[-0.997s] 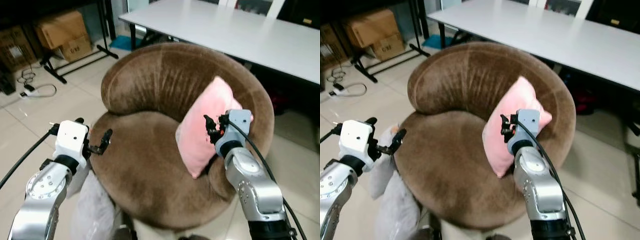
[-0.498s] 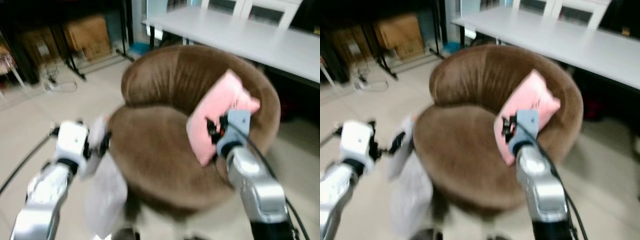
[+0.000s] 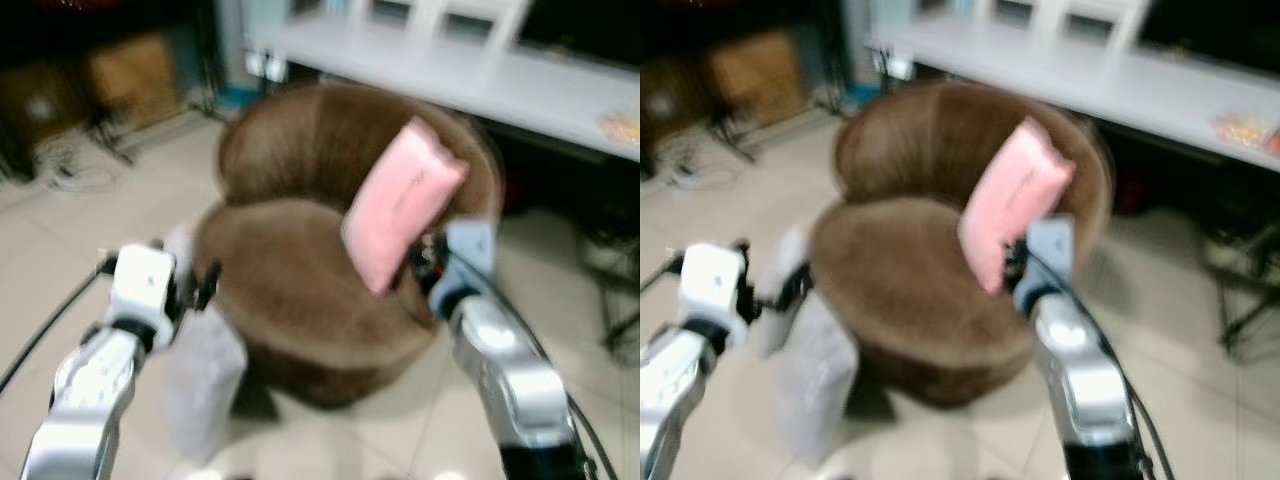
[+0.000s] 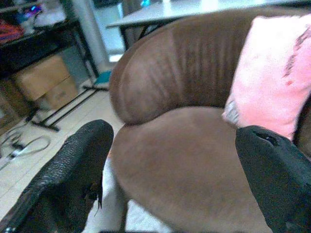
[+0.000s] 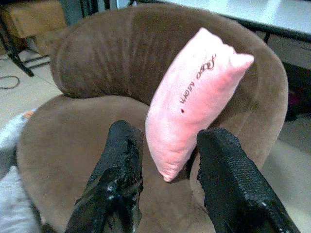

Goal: Move the pillow to the sofa from floor

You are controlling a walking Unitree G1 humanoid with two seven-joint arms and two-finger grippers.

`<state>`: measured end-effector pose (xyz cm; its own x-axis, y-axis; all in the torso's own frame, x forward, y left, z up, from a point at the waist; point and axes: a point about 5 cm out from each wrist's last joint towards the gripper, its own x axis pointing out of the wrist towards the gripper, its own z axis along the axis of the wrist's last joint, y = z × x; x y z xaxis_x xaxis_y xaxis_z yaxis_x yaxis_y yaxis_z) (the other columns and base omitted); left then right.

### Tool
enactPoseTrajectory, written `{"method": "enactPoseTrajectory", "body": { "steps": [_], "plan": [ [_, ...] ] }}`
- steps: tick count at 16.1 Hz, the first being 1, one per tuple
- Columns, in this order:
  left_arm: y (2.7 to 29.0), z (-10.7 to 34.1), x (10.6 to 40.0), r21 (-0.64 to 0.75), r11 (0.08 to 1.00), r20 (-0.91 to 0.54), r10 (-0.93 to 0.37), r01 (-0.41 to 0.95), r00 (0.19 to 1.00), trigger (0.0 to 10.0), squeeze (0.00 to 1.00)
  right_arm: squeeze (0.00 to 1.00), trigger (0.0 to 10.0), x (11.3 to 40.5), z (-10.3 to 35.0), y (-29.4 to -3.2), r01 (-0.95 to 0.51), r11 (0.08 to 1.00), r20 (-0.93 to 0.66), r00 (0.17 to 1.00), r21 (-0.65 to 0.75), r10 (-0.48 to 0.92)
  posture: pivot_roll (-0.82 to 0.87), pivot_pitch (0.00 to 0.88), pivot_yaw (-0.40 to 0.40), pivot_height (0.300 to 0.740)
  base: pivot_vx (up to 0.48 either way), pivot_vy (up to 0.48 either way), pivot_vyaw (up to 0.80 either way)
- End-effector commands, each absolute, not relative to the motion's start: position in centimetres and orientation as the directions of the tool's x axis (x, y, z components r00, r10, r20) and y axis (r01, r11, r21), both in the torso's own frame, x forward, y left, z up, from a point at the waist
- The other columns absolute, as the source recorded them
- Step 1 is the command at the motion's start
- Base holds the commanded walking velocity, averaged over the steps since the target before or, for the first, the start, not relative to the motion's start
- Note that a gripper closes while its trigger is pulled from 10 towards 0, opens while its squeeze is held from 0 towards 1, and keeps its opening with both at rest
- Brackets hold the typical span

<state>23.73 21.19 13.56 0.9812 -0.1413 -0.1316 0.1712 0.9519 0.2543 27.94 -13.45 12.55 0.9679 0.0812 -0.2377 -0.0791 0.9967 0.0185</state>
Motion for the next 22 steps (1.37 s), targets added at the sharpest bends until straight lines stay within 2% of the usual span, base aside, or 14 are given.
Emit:
{"method": "enactPoseTrajectory", "body": {
  "steps": [1,10,22],
  "plan": [
    [21.10,13.62,23.68,0.250,0.954,-0.127,-0.139,0.167,0.982,10.0,0.00,0.00,10.0,28.15,12.77,-13.58,-0.083,0.996,-0.234,0.968,0.027,0.087,-0.01,0.000,-0.032,0.740,0.000,0.266,0.00],
    [21.30,13.55,23.58,0.249,0.955,-0.128,-0.130,0.158,0.983,10.0,0.00,0.00,10.0,28.25,13.03,-13.40,-0.116,0.992,-0.221,0.967,0.048,0.124,-0.01,0.000,-0.036,0.740,0.000,0.337,0.00],
    [21.50,13.75,23.98,0.252,0.957,-0.116,-0.117,0.144,0.986,10.0,0.00,0.00,10.0,28.48,12.93,-13.60,-0.083,0.996,-0.227,0.970,0.044,0.091,-0.01,0.000,-0.037,0.740,0.000,0.338,0.00]
  ]
}}
